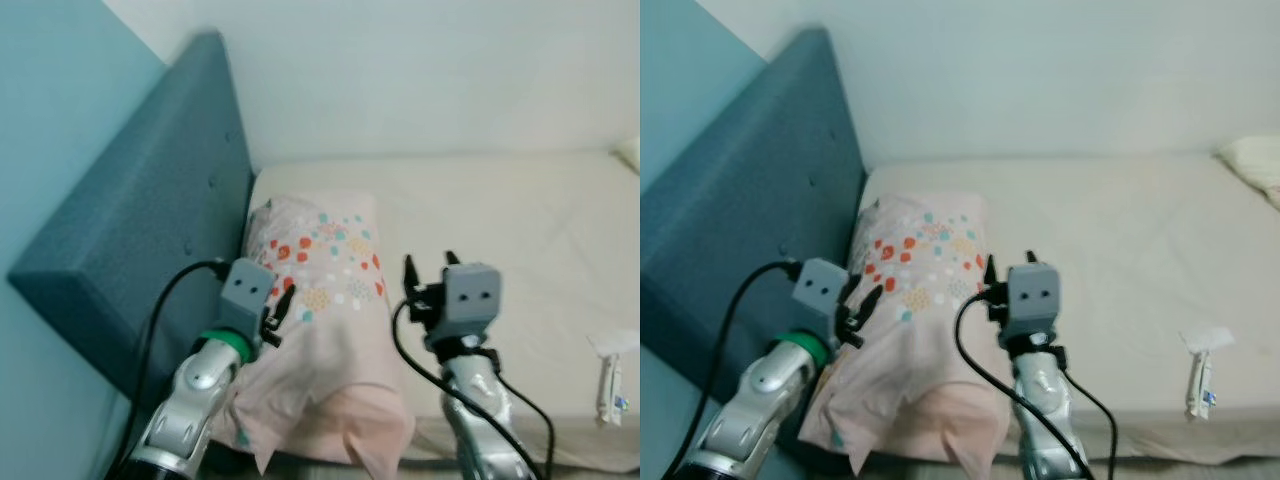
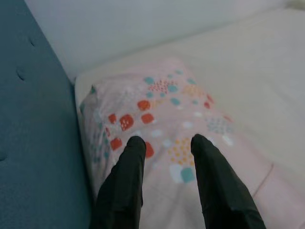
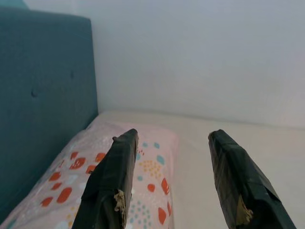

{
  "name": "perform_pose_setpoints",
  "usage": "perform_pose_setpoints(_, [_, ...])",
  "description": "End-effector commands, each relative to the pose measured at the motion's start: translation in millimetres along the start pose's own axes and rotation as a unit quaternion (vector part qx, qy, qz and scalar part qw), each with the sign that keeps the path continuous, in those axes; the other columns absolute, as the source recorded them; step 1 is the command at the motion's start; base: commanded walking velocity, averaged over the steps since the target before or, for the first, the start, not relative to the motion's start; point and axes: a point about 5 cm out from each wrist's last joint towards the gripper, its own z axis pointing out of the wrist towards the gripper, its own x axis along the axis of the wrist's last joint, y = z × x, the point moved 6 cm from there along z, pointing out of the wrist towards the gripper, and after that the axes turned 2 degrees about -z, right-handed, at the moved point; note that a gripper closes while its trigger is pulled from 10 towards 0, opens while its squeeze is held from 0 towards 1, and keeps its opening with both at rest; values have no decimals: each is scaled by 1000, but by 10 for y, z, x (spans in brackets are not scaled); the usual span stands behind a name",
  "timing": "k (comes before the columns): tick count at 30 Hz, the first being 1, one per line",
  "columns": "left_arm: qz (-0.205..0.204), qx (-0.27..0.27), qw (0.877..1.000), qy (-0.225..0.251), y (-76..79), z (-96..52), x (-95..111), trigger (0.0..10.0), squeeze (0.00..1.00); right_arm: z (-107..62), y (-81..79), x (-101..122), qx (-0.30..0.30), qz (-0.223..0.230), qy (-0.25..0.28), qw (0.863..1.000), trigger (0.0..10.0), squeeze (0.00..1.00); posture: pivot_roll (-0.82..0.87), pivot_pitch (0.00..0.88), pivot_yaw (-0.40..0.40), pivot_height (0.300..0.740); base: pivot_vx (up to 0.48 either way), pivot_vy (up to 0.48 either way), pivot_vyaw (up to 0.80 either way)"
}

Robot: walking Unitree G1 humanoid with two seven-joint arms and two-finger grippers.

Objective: Clean up the room

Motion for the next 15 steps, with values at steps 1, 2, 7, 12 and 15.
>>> perform_pose_setpoints(1, [2, 0, 1000, -12, 6, -23, -67, 10000, 0, -35, -7, -53, -3, 3, -10, 1000, 10000, 0, -167, 95, 117, 740, 0, 0, 0])
perform_pose_setpoints(2, [3, -1, 1000, -12, 10, -22, -67, 10000, 0, -41, -6, -62, -4, 4, -12, 1000, 10000, 0, -167, 96, 117, 740, 0, 0, 0])
perform_pose_setpoints(7, [0, -6, 1000, -9, 40, -17, -60, 10000, 0, -39, 6, -77, -5, 5, -14, 1000, 10000, 0, -166, 97, 119, 740, 0, 0, 0])
perform_pose_setpoints(12, [-2, -10, 1000, -6, 58, -9, -42, 10000, 0, -27, 7, -83, -6, 5, -14, 1000, 10000, 0, -164, 97, 120, 740, 0, 0, 0])
perform_pose_setpoints(15, [-3, -20, 1000, -3, 94, -17, -36, 10000, 0, -23, -2, -91, -5, 7, -15, 1000, 10000, 0, -163, 96, 120, 740, 0, 0, 0])
